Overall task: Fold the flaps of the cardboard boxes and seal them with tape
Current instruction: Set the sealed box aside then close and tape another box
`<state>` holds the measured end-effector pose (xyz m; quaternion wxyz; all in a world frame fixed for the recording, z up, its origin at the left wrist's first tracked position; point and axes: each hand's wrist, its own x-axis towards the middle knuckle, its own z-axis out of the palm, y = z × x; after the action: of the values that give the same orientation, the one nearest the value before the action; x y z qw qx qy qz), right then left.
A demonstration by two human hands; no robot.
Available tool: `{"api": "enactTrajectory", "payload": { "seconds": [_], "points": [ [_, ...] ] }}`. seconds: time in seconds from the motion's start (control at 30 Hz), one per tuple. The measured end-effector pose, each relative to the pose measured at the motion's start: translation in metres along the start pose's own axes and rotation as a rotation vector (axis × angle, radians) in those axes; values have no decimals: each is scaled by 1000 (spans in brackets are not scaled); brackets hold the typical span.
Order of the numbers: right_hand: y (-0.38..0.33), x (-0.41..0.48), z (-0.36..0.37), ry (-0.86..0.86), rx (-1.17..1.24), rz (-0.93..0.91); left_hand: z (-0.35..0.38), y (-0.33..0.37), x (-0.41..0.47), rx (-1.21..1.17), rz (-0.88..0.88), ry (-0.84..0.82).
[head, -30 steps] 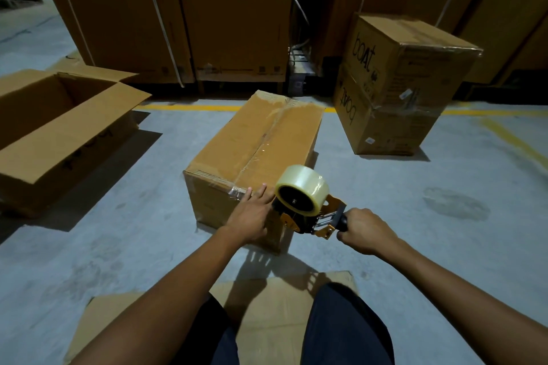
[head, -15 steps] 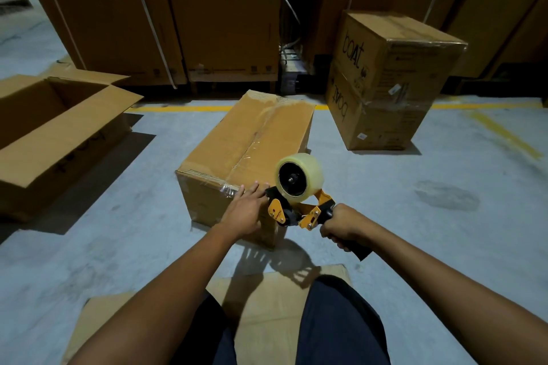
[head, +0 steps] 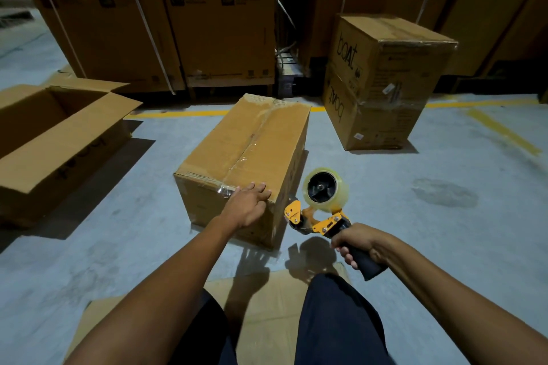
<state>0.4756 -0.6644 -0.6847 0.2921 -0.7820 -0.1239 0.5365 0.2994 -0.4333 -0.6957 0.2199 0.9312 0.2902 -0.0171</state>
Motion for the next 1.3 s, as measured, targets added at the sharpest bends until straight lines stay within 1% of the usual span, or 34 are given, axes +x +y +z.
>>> {"api": "enactTrajectory", "payload": {
  "seconds": [0.1, 0.2, 0.23, 0.33, 0.4, 0.57, 0.63, 0.8, 0.93, 1.1, 1.23, 1.3],
  "points": [
    [3, 6, 1, -20, 91, -20, -8, 5, 4, -51, -46, 29],
    [2, 14, 5, -38, 195, -30, -14, 11, 17, -86, -100, 142],
    [1, 17, 6, -40, 230, -33, -17, 15, 22, -36, -120, 171],
    [-1, 30, 7, -45, 324, -42, -24, 34, 38, 216, -156, 246],
    [-4, 40, 5, -39, 386, -35, -21, 42, 54, 293, -127, 269],
    [-9, 72, -8, -8, 555, -25, 0, 41, 96, 220, 45, 139],
    [-10, 90, -17, 3, 624, -16, 4, 39, 113, 217, 81, 131],
    [-10, 140, -41, 38, 798, 10, 5, 33, 158, 138, 51, 120],
    [-11, 185, -53, 68, 913, 28, 15, 28, 172, 190, 34, 156],
    [-13, 233, -53, 64, 930, 78, 19, 23, 173, 189, 42, 193],
    [-10, 258, -45, 42, 892, 112, 21, 22, 172, 170, 47, 230],
    [-6, 264, -40, 76, 863, 109, 22, 22, 172, 141, 53, 247]
  ]
}}
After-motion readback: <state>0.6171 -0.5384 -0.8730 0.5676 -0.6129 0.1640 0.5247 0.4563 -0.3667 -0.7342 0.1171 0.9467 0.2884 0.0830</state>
